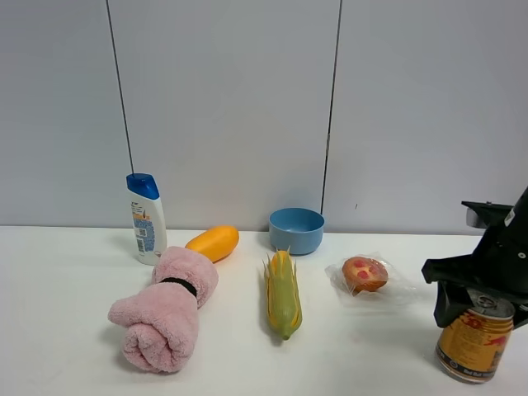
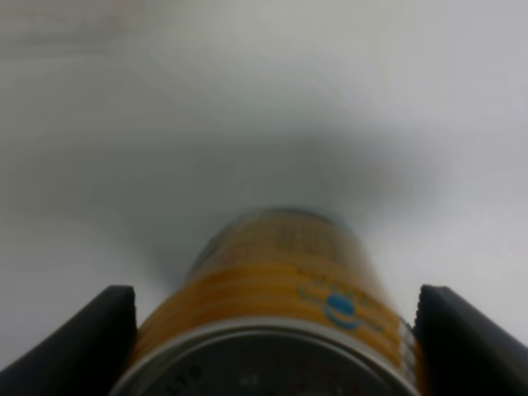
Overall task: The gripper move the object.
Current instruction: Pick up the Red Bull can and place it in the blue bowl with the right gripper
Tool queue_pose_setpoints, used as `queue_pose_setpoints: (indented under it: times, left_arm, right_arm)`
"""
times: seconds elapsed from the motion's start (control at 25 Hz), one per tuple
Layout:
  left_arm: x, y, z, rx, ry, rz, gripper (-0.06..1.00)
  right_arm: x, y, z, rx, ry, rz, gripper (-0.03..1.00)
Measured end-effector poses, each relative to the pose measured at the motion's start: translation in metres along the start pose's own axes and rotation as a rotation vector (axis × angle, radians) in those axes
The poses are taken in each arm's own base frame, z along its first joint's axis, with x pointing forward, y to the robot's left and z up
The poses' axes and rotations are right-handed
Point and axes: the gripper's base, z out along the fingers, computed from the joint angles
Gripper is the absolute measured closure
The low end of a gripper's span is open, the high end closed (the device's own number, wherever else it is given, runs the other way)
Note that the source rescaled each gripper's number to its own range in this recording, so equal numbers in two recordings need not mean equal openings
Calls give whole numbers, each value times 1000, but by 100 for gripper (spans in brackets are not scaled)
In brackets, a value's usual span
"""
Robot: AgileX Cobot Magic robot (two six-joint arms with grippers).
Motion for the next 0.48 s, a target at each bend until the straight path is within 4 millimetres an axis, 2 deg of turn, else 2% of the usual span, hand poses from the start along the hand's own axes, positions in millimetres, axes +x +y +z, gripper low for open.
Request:
queue_pose_setpoints:
  times: [0.28,0.36,0.48]
  left_arm:
    - [0,0,0,0,0,0,-6]
    - [0,0,0,0,0,0,-6]
    - [0,0,0,0,0,0,-6]
  right_arm:
    - [-3,4,-74,-22,-72,-39,97]
    - [-9,6,-97,-27,-118,-83,97]
    - [-23,9,-121,-31,-202,-149,97]
